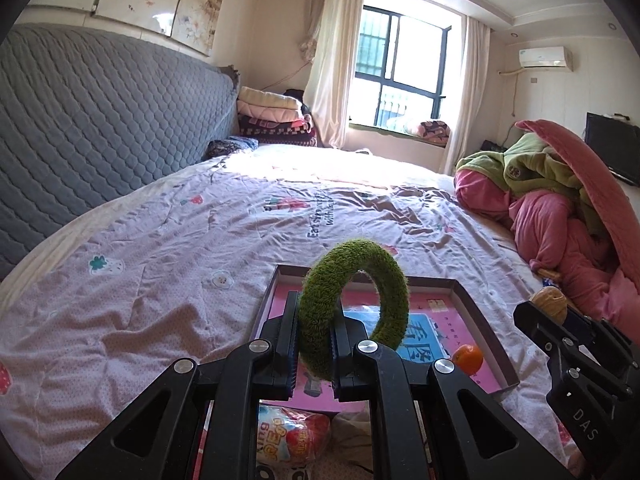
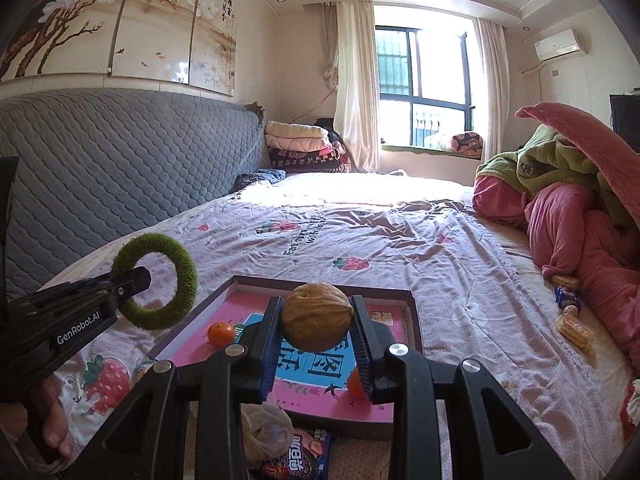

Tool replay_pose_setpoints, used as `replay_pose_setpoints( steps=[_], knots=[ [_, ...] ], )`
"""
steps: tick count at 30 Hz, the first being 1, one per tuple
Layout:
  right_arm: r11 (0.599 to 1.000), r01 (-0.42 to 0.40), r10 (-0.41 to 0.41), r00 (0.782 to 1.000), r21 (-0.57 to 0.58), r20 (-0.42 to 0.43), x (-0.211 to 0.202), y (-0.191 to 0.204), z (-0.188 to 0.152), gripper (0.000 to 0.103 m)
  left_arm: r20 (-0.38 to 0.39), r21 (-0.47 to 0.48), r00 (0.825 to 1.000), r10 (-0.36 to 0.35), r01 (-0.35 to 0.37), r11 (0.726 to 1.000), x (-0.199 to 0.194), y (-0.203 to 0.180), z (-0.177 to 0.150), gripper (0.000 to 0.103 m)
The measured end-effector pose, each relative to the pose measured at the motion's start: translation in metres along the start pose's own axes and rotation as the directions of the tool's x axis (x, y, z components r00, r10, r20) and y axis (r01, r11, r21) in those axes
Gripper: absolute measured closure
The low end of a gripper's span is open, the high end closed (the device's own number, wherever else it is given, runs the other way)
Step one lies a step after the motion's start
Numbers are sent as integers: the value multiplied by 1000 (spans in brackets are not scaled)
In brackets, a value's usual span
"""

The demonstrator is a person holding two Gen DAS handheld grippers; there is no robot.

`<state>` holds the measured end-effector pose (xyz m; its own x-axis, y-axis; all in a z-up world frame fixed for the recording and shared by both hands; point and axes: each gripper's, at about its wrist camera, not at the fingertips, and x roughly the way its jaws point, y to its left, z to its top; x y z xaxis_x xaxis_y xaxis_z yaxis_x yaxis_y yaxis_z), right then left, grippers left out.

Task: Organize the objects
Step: 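Lift the green ring and walnut and carry them over the tray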

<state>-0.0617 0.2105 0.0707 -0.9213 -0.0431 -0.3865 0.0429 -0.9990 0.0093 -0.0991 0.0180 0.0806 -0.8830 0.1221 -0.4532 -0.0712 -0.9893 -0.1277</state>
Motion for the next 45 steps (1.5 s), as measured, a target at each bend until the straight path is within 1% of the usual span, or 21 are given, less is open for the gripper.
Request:
replay_pose_setpoints(
  steps=[5, 9, 14, 17, 22, 28, 35, 38, 40, 42, 45],
  knots=[
    [1000, -6, 6, 1000, -5, -13, 12, 5, 0, 70, -19, -3, 1000, 7, -7, 1000, 11, 3, 1, 91],
    [1000, -10, 11, 1000, 3, -13, 19, 5, 3, 70, -45, -20, 999, -5, 4, 1000, 21, 7, 1, 91],
    [1000, -4, 4, 1000, 13, -11, 27, 4, 6, 70, -50, -28, 999, -5, 4, 1000, 31, 11, 4, 91],
    [1000, 0, 0, 1000, 21, -13, 33, 2, 9, 70, -39, -29, 999, -8, 6, 1000, 34, 13, 7, 91],
    [1000, 3, -3, 1000, 21, -30, 42, 0, 15, 70, -40, -38, 999, -6, 5, 999, 39, 20, 10, 91],
    [999, 26, -24, 998, 24, -62, 58, -8, 15, 70, -69, -50, 998, -10, 6, 999, 51, 25, 11, 91],
    [999, 33, -30, 997, 40, -72, 72, -14, 19, 70, -88, -56, 996, -15, 10, 998, 63, 26, 11, 91],
    [999, 28, -25, 996, 37, -82, 77, -14, 19, 70, -126, -66, 991, -37, 29, 997, 73, 26, 8, 91],
    [999, 23, -20, 995, 32, -96, 81, -12, 16, 70, -154, -76, 987, -41, 29, 997, 79, 27, 5, 91],
    [999, 24, -21, 993, 23, -118, 87, -10, 11, 70, -175, -76, 984, -37, 24, 997, 83, 28, 3, 91],
    [1000, 28, -26, 988, 12, -152, 96, -8, 4, 70, -212, -73, 976, -50, 35, 997, 88, 27, -3, 91]
  ],
)
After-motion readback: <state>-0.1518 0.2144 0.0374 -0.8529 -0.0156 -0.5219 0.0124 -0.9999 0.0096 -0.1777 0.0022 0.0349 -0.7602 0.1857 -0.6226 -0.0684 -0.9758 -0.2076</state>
